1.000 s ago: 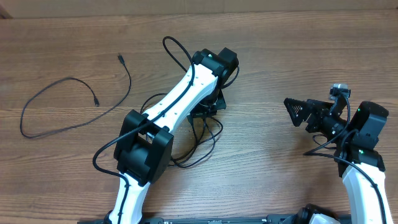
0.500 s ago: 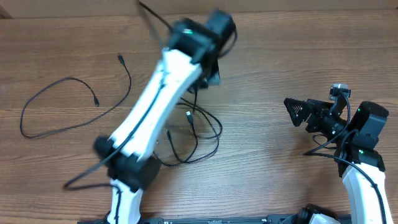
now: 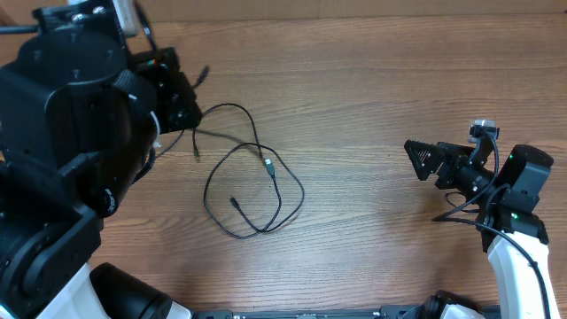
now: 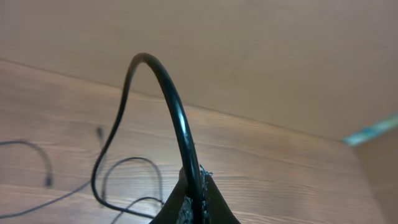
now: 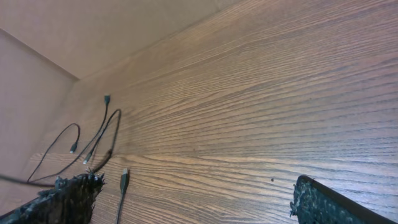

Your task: Untangle cables

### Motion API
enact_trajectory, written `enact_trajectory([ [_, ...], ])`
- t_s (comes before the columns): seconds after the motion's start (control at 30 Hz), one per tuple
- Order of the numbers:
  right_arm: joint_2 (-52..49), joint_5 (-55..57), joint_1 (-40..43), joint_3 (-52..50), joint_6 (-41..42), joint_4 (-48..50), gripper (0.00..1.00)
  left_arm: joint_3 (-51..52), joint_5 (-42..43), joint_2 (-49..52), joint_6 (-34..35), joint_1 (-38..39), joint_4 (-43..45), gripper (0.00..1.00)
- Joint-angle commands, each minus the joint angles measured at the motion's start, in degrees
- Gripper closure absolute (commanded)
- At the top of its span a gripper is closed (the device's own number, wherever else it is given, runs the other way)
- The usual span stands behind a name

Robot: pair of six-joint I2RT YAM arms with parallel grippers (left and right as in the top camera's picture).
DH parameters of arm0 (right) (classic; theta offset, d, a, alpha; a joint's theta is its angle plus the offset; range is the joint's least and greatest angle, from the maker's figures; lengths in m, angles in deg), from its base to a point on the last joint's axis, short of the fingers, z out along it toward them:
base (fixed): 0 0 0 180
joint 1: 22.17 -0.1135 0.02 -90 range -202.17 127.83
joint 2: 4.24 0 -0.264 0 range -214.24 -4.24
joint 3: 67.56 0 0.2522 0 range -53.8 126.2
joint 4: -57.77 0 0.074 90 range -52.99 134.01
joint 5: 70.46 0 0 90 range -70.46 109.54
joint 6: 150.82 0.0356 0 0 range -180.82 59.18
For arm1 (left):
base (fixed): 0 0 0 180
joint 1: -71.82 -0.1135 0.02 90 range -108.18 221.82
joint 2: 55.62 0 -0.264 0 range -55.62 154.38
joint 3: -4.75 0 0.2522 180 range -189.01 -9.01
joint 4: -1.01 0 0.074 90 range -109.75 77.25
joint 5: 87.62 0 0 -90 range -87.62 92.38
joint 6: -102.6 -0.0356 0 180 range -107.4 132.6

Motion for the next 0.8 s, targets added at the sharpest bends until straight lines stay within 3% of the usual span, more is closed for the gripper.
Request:
enact_trajectory([
  [0.0,0.0,0.1,0.4,0.5,-0.4,-0.1,0.00,0.8,-8.7,2.1,-1.6,-0.7,-0.7,0.96],
  [0.1,0.0,0.1,0.4,0.5,-0.4,-0.5,0.00,1.3,-8.8,2.1,-1.7,-0.7,-0.7,0.96],
  [0.53,0.0,0.1,0.4,0.5,-0.4,-0.7,0.00,7.0,10.0,2.5,-2.9,-0.7,-0.7,0.96],
  [0.77,0.0,0.1,0.4,0.5,-0.4,-1.0,0.00,12.3,6.0,3.2,-3.1,-0.7,-0.7,0.96],
])
